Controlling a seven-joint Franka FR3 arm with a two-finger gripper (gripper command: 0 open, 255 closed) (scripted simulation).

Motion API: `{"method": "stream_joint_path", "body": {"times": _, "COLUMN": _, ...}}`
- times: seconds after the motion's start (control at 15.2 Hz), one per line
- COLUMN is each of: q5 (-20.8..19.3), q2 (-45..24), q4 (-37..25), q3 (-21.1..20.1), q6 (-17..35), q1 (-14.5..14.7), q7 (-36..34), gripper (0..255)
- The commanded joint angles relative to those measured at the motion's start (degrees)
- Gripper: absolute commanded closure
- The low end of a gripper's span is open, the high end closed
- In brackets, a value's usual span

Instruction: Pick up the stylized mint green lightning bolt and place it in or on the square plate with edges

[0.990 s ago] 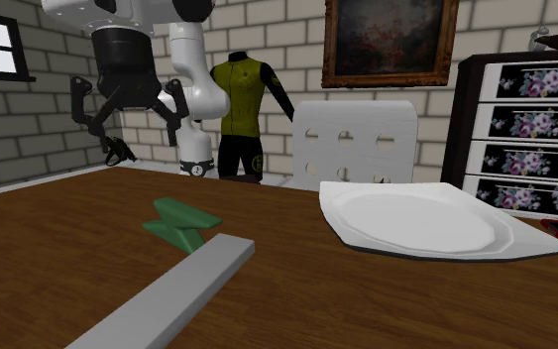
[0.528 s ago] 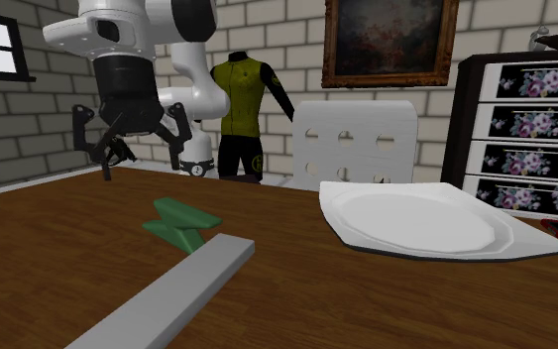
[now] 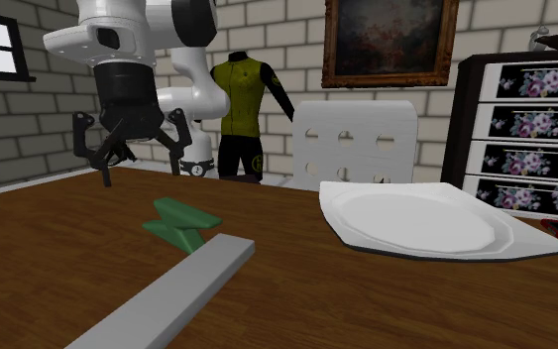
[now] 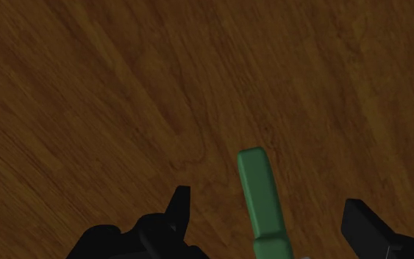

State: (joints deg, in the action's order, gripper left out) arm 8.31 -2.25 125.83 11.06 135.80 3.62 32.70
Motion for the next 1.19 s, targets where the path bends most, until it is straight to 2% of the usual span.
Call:
{"method": "stream_joint_path", "body": {"times": 0.0, "q5": 0.0, "q2": 0.0, "q4": 0.0, "q3": 0.0, "q6": 0.0, "q1": 0.0, "q7": 0.0, "gripper": 255}}
{"method": "stream_joint_path", "body": {"times": 0.59, "q5": 0.0, "q2": 0.0, "q4": 0.0, "q3": 0.0, "q6": 0.0, "q1": 0.0, "q7": 0.0, "gripper": 255}}
{"method": "stream_joint_path", "body": {"times": 0.66, "q5": 0.0, "q2": 0.0, "q4": 0.0, "q3": 0.0, "q6": 0.0, "q1": 0.0, "q7": 0.0, "gripper": 0}}
{"method": "stream_joint_path", "body": {"times": 1.06, "q5": -5.78, "q2": -14.57, "q4": -20.19, "q3": -2.84, "q6": -12.16, "q1": 2.9, "q7": 4.33, "gripper": 0}}
{"method": "stream_joint_path", "body": {"times": 1.12, "q5": -6.23, "q2": -15.7, "q4": -21.78, "q3": -3.05, "q6": -13.1, "q1": 3.15, "q7": 4.69, "gripper": 0}}
